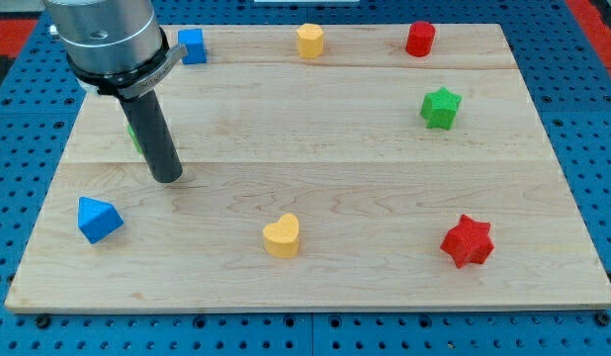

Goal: Keep green star and red star vertically below red circle

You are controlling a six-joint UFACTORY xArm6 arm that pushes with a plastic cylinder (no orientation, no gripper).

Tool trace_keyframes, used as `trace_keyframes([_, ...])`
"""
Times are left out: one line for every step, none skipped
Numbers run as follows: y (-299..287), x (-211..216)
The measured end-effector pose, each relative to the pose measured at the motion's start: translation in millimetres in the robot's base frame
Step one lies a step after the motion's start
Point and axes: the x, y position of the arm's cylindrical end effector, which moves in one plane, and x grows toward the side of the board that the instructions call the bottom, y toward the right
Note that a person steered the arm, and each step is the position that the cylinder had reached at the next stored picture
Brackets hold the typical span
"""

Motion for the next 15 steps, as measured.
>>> trace_keyframes([-2, 0])
trace_keyframes([-1, 0])
trace_keyframes([35, -3])
trace_keyframes([92, -29])
trace_keyframes([108, -55])
trace_keyframes([108, -68])
trace_keyframes([108, -73])
trace_keyframes([108, -77])
trace_keyframes([108, -76])
trace_keyframes([166, -89])
trace_keyframes([167, -90])
trace_keyframes([167, -88])
trace_keyframes([172, -71])
trace_keyframes([234, -53])
trace_keyframes([283, -46])
